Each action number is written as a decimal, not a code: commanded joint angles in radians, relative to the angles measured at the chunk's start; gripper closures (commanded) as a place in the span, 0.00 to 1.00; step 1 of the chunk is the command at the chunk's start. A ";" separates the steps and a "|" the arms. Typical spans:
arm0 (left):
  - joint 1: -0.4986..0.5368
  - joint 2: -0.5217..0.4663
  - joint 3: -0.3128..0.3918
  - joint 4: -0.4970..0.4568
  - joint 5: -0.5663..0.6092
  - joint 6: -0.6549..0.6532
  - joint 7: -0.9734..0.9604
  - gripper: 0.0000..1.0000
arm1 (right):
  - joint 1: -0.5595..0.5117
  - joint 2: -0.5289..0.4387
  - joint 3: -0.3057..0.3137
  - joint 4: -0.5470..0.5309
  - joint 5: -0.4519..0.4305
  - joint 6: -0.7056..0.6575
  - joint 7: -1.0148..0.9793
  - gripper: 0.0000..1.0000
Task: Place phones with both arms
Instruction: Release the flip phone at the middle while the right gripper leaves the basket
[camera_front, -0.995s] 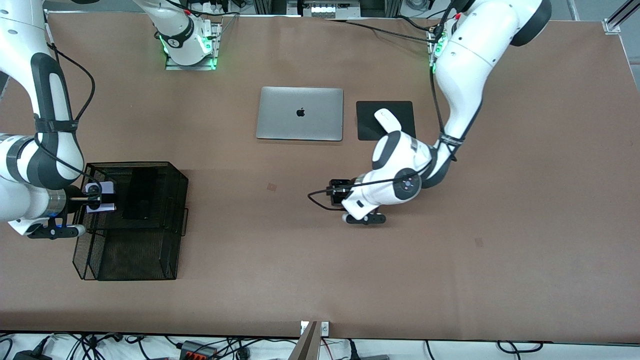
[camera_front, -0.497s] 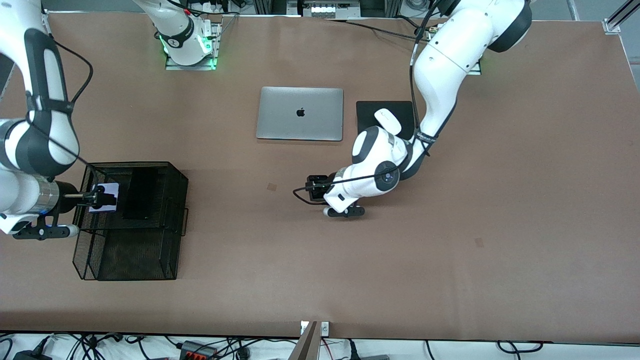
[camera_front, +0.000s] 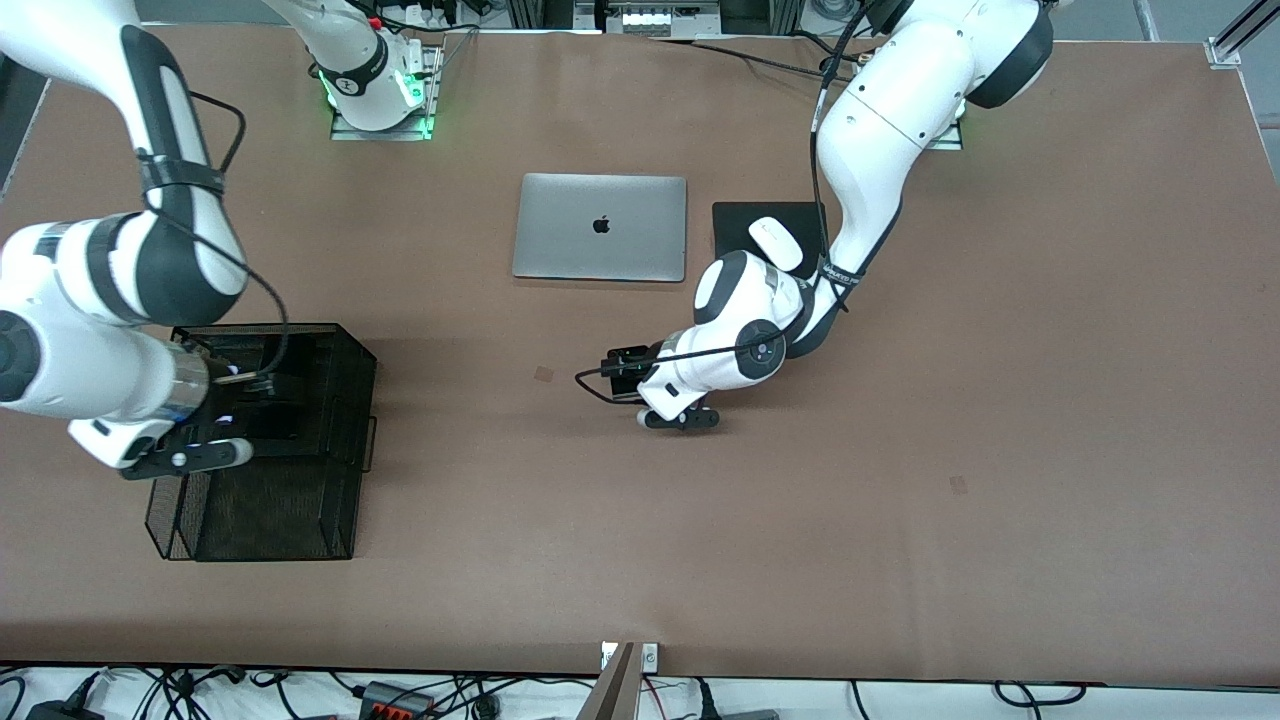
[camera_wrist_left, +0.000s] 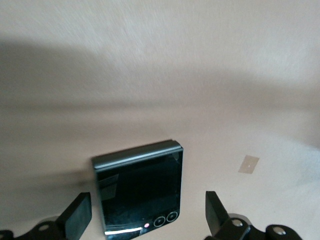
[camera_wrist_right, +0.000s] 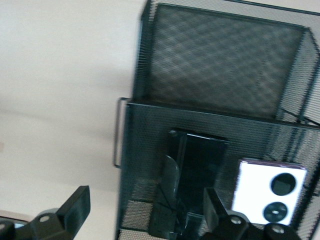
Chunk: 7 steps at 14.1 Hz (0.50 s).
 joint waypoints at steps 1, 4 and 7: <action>0.005 -0.122 0.093 -0.059 0.047 -0.114 0.001 0.00 | 0.043 -0.008 0.000 -0.007 0.006 -0.002 0.026 0.00; 0.023 -0.225 0.184 -0.047 0.310 -0.362 0.003 0.00 | 0.110 0.006 -0.002 -0.002 0.002 0.010 0.025 0.00; 0.103 -0.303 0.195 -0.044 0.563 -0.493 0.093 0.00 | 0.182 0.043 0.000 -0.004 0.005 0.082 0.026 0.00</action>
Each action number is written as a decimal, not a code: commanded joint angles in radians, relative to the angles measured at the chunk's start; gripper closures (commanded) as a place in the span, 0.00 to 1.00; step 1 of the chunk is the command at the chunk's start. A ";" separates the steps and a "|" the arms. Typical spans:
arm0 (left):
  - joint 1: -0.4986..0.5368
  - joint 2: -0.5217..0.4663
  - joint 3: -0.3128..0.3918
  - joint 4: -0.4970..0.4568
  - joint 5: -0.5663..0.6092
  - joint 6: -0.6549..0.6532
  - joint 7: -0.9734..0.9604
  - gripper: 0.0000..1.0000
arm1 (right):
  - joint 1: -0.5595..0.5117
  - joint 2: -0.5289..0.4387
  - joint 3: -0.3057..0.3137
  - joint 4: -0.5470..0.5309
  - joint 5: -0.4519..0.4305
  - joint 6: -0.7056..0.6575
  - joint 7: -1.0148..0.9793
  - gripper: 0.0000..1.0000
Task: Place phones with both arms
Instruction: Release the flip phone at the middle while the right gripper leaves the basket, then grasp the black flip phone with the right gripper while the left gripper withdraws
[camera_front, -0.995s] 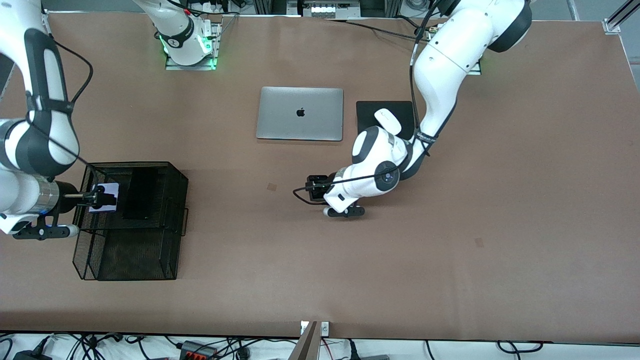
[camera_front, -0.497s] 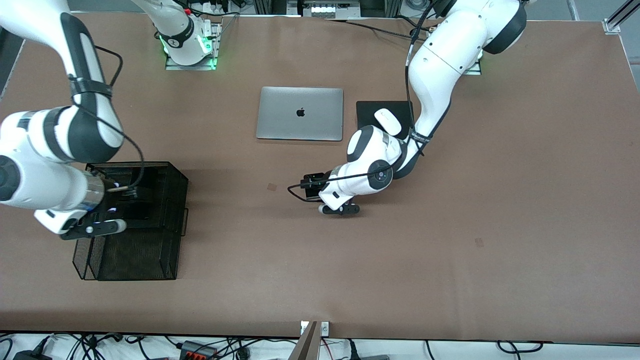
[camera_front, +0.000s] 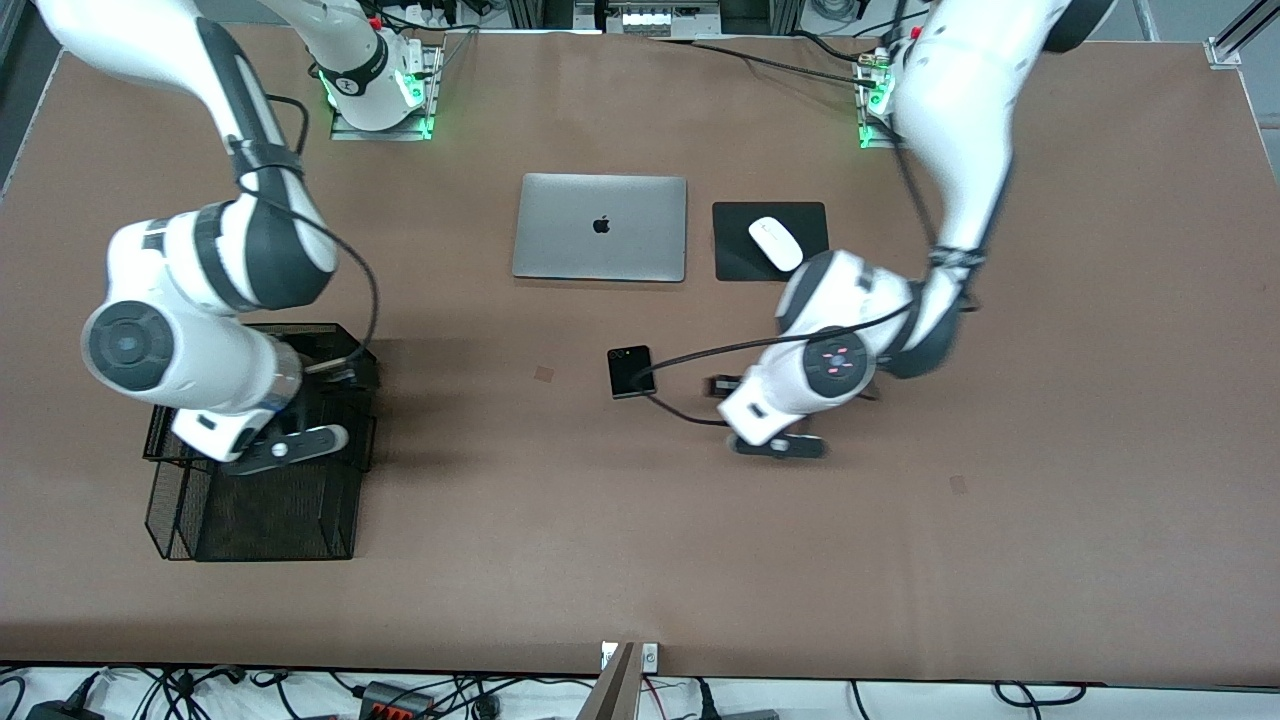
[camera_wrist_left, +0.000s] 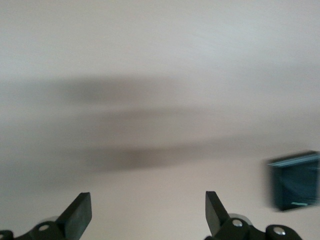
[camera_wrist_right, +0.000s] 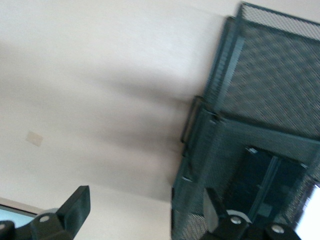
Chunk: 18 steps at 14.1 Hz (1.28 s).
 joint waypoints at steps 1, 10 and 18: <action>0.071 -0.106 0.004 -0.043 0.147 -0.109 0.138 0.00 | 0.083 0.049 -0.003 -0.002 0.004 0.080 0.010 0.00; 0.428 -0.533 -0.002 -0.241 -0.042 -0.293 0.402 0.00 | 0.365 0.259 -0.006 -0.002 -0.006 0.440 0.429 0.00; 0.311 -0.774 0.113 -0.459 -0.021 -0.109 0.427 0.00 | 0.468 0.333 -0.005 -0.002 0.000 0.532 0.600 0.00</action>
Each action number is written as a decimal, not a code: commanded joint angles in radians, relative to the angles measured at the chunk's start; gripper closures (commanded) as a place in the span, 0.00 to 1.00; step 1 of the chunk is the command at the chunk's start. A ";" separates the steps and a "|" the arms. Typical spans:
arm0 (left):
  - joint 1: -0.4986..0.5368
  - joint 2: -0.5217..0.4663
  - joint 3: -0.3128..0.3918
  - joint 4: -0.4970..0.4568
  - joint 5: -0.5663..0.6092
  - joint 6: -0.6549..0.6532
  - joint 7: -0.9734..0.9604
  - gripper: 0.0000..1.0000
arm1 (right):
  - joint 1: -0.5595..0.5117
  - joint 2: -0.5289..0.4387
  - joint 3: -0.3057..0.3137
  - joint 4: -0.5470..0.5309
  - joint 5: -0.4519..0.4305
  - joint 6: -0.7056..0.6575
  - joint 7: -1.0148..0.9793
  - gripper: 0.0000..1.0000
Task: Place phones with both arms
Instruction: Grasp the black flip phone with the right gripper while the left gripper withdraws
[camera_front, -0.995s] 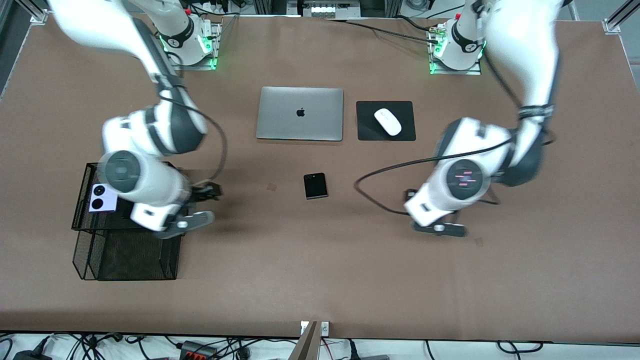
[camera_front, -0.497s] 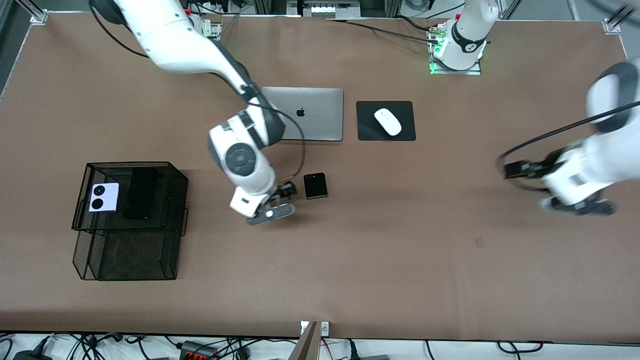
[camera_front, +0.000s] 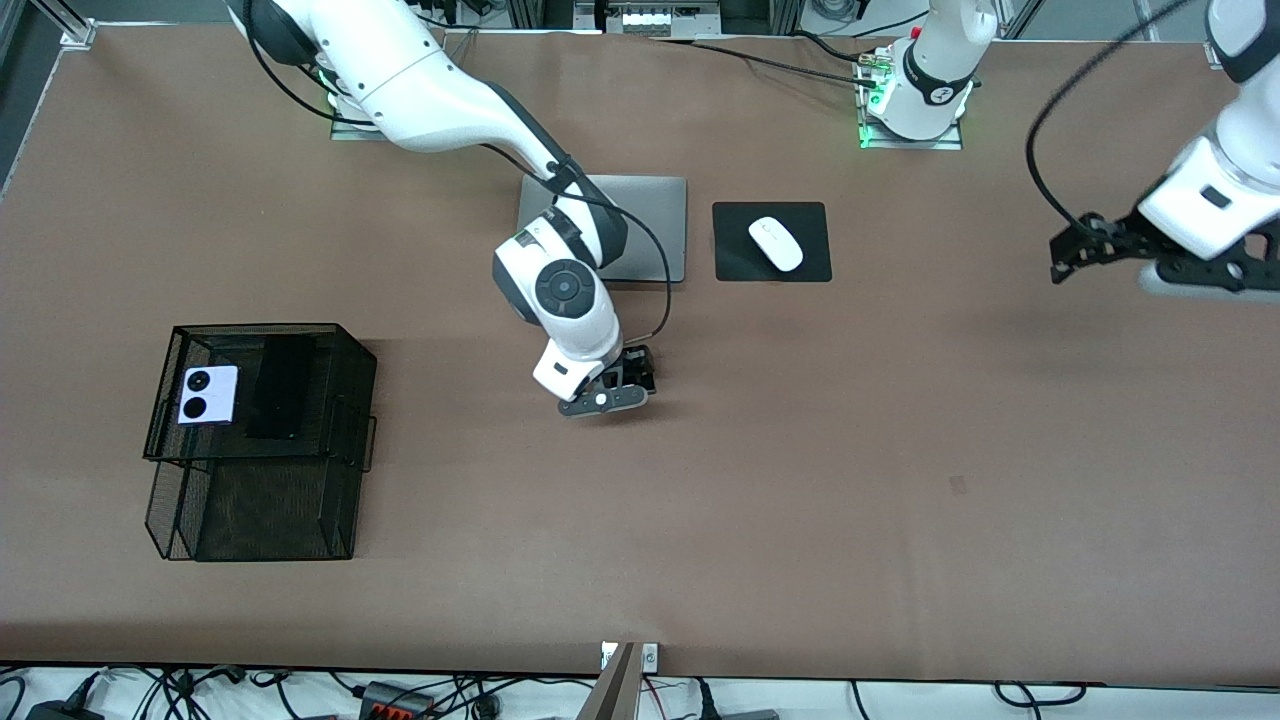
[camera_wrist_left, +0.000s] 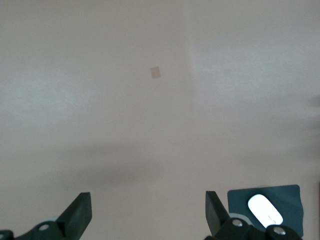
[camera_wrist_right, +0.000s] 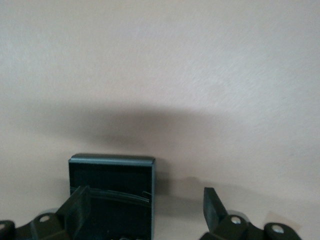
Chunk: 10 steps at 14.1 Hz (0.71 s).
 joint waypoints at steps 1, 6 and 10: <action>-0.010 0.057 0.058 0.045 -0.068 0.029 0.105 0.00 | 0.006 0.007 -0.006 0.007 0.001 0.010 0.017 0.00; -0.010 0.071 0.042 0.082 -0.061 0.017 0.121 0.00 | 0.019 0.015 -0.006 0.007 0.002 0.031 0.022 0.00; -0.017 0.070 0.014 0.084 0.028 0.012 0.066 0.00 | 0.033 0.027 -0.004 0.007 0.002 0.088 0.052 0.00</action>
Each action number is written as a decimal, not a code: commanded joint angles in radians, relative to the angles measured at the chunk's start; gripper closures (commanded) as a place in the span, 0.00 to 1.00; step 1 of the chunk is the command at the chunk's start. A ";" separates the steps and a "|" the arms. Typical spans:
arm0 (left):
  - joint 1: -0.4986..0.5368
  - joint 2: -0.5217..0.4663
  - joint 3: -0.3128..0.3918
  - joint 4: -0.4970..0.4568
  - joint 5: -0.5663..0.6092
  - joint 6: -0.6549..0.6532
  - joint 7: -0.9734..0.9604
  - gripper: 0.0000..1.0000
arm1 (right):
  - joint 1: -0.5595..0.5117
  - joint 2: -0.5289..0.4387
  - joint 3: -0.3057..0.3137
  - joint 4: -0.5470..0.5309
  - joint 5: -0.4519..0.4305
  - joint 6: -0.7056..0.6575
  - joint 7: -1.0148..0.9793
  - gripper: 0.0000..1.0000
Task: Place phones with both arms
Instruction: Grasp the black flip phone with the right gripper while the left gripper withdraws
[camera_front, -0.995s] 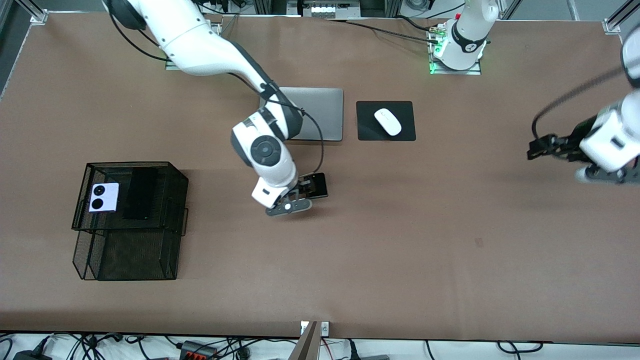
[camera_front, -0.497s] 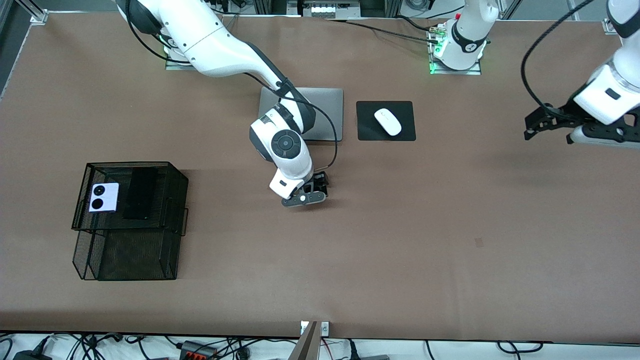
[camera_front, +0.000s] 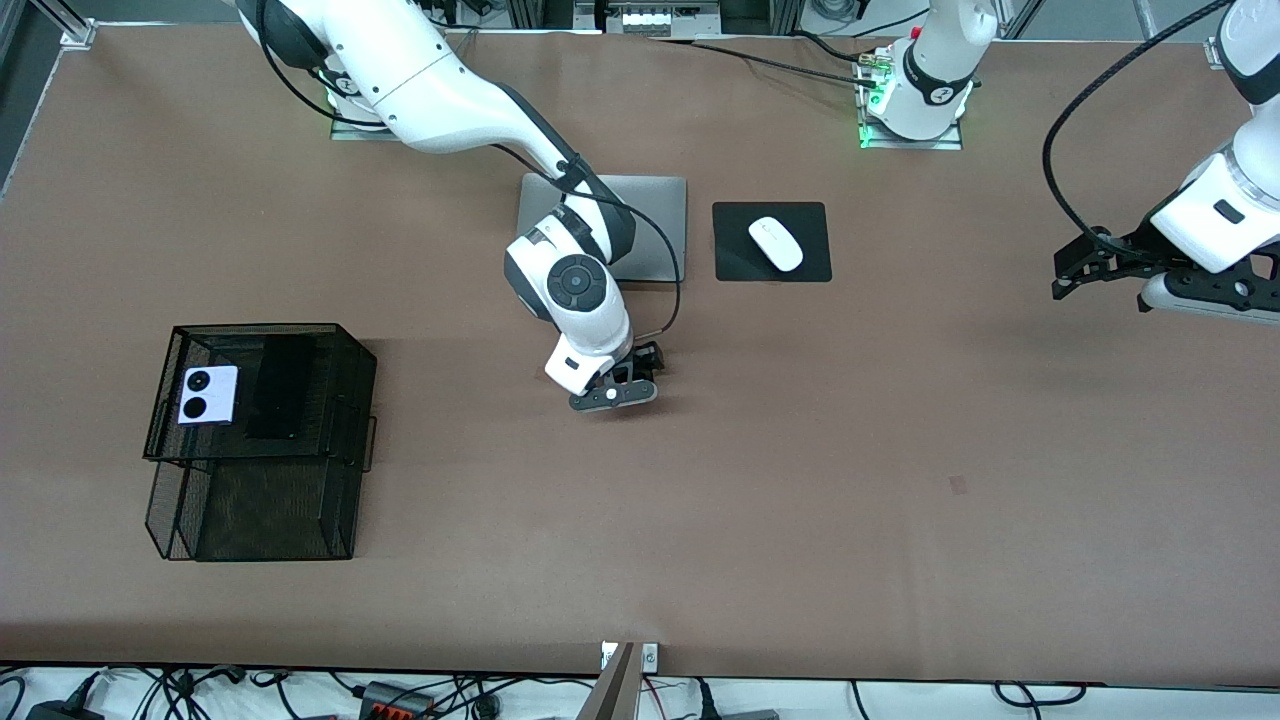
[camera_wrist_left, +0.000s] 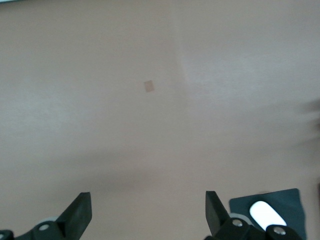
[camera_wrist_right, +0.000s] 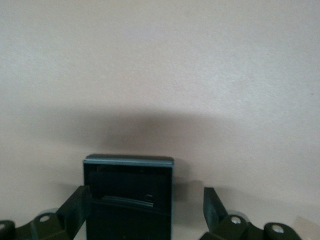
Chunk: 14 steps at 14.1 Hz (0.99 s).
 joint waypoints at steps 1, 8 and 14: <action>-0.001 0.002 -0.022 0.024 0.037 -0.021 -0.026 0.00 | 0.019 0.018 -0.003 0.007 0.003 0.029 0.033 0.00; 0.001 0.001 -0.020 0.030 0.035 -0.029 -0.029 0.00 | 0.038 0.037 -0.005 0.007 -0.009 0.035 0.027 0.08; -0.001 -0.001 -0.022 0.041 0.035 -0.073 -0.029 0.00 | 0.025 -0.018 -0.014 0.008 -0.044 0.023 0.011 0.90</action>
